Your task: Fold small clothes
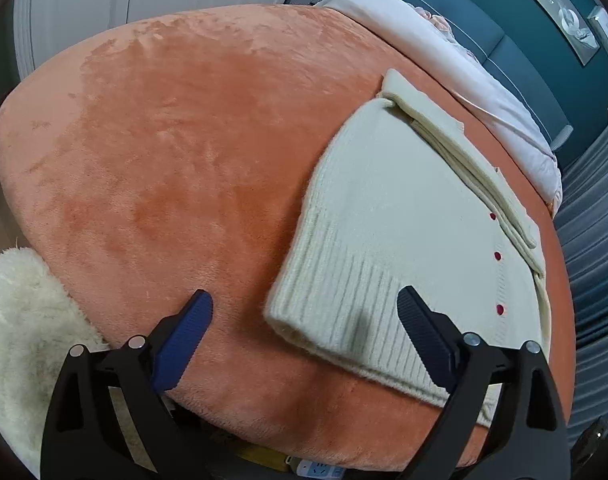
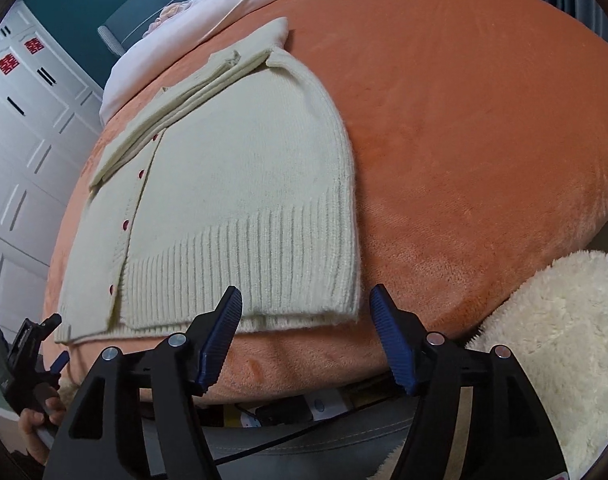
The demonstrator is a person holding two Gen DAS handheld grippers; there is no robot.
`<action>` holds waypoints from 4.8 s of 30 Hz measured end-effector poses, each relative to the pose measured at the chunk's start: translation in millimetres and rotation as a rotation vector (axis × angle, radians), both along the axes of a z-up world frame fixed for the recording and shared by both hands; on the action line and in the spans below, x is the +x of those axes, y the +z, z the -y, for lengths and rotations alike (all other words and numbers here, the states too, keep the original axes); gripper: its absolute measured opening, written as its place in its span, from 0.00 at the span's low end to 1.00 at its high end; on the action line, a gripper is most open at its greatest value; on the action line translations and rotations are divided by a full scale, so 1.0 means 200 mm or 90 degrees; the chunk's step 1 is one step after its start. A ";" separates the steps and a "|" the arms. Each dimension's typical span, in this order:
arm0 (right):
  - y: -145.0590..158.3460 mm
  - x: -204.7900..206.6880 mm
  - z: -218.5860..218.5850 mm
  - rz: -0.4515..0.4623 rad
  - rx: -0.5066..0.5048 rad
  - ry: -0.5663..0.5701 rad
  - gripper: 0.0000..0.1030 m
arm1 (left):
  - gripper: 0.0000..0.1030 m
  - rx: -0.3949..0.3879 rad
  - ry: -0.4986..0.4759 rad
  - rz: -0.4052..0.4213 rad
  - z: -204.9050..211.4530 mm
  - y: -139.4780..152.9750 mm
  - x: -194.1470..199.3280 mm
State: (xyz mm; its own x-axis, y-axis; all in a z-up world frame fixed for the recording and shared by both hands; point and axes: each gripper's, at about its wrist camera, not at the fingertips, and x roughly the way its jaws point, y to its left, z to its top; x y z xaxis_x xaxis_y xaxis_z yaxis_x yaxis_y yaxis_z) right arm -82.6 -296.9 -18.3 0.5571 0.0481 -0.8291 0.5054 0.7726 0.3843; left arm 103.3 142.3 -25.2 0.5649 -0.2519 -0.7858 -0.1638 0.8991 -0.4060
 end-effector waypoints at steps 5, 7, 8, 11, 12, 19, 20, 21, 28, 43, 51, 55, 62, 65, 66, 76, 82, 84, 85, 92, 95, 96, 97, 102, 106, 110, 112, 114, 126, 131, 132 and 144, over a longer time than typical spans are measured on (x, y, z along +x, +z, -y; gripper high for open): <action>0.00 0.03 -0.03 0.025 0.028 0.026 0.63 | 0.79 -0.050 -0.025 0.005 0.05 0.00 0.08; -0.01 0.05 -0.03 0.037 0.038 0.032 0.63 | 0.66 -0.049 -0.025 -0.005 0.06 -0.01 0.11; -0.01 0.06 -0.03 0.042 0.041 0.033 0.64 | 0.53 -0.052 -0.024 -0.012 0.05 -0.01 0.13; -0.02 0.09 -0.03 0.048 0.048 0.021 0.63 | 0.12 -0.092 -0.032 -0.040 0.03 -0.02 0.17; -0.02 0.10 -0.03 0.051 0.050 0.018 0.55 | 0.11 -0.099 -0.044 -0.043 0.03 -0.02 0.18; 0.09 0.11 0.04 0.100 0.108 0.007 0.08 | 0.08 -0.107 -0.094 -0.015 0.04 0.15 0.14; 0.14 0.10 0.04 0.115 0.099 0.016 0.08 | 0.08 -0.111 -0.099 -0.015 0.04 0.18 0.13; 0.19 0.10 0.03 0.126 0.091 0.023 0.08 | 0.07 -0.113 -0.102 -0.017 0.04 0.20 0.12; 0.32 -0.04 0.02 0.118 0.038 0.066 0.07 | 0.07 -0.099 -0.127 -0.041 0.03 0.25 -0.06; 0.61 -0.72 -0.31 0.015 0.006 0.325 0.07 | 0.07 -0.009 -0.225 -0.118 -0.18 0.53 -0.76; 0.79 -0.34 -0.07 0.219 -0.012 0.195 0.07 | 0.08 -0.067 -0.189 0.078 -0.03 0.77 -0.21; 0.65 0.10 0.15 0.255 0.015 0.081 0.09 | 0.15 -0.003 -0.155 0.119 0.16 0.67 0.23; 0.52 0.22 0.29 0.247 0.012 -0.110 0.39 | 0.61 0.067 -0.095 0.036 0.27 0.41 0.40; 0.52 0.03 0.27 0.242 0.009 -0.112 0.55 | 0.83 0.071 -0.058 0.076 0.16 0.46 0.20; 0.50 -0.01 0.26 0.227 -0.003 -0.098 0.55 | 0.83 0.074 -0.058 0.083 0.12 0.46 0.15; 0.35 0.00 0.11 0.124 -0.105 0.017 0.58 | 0.88 0.108 -0.116 0.069 0.15 0.41 0.18; 0.32 0.25 0.14 0.112 -0.132 0.024 0.61 | 0.89 0.149 -0.186 0.040 0.36 0.28 0.50; 0.29 0.30 0.16 0.107 -0.121 0.022 0.61 | 0.89 0.134 -0.177 0.017 0.37 0.22 0.58; 0.28 0.33 0.16 0.101 -0.118 0.024 0.61 | 0.86 0.127 -0.172 0.005 0.37 0.20 0.60; 0.23 0.40 0.16 0.085 -0.106 0.025 0.12 | 0.12 0.066 -0.146 -0.025 0.27 0.17 0.58; 0.33 0.31 0.14 0.150 -0.090 0.017 0.10 | 0.10 0.001 -0.131 0.010 0.21 0.28 0.49; 0.38 0.28 0.12 0.177 -0.082 0.017 0.10 | 0.10 -0.007 -0.135 0.024 0.20 0.33 0.47; 0.43 0.25 0.11 0.198 -0.080 0.019 0.10 | 0.09 -0.010 -0.137 0.040 0.20 0.39 0.44; 0.75 0.24 0.05 0.301 -0.135 0.053 0.10 | 0.08 -0.033 -0.136 0.120 0.19 0.68 0.43; 0.82 0.38 0.15 0.333 -0.131 0.029 0.10 | 0.09 -0.001 -0.113 0.159 0.20 0.79 0.57; 0.47 0.67 0.35 0.199 -0.076 -0.014 0.12 | 0.14 0.075 -0.116 0.065 0.28 0.52 0.82; 0.27 0.76 0.38 0.082 -0.086 -0.019 0.13 | 0.14 0.102 -0.119 -0.020 0.31 0.30 0.90; 0.25 0.71 0.32 0.075 -0.119 -0.022 0.13 | 0.14 0.117 -0.108 -0.051 0.30 0.22 0.87; 0.30 0.11 -0.17 0.113 -0.085 0.103 0.08 | 0.34 0.038 -0.131 0.003 0.29 0.36 0.16; 0.29 0.22 -0.44 0.123 -0.121 0.212 0.07 | 0.34 0.097 -0.171 -0.035 0.46 0.24 0.14; 0.27 0.26 -0.47 0.113 -0.136 0.224 0.07 | 0.34 0.116 -0.165 -0.046 0.45 0.21 0.15; 0.21 0.04 -0.06 0.054 -0.132 -0.002 0.00 | 0.23 0.105 -0.141 -0.054 0.32 0.18 0.09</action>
State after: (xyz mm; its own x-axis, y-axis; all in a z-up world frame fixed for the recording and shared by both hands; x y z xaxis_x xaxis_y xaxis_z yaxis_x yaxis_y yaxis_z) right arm -73.6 -284.2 23.5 0.6253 -0.1202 -0.7710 0.4805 0.8379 0.2591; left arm 122.0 77.7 10.9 0.4407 -0.2270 -0.8684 0.0166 0.9694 -0.2450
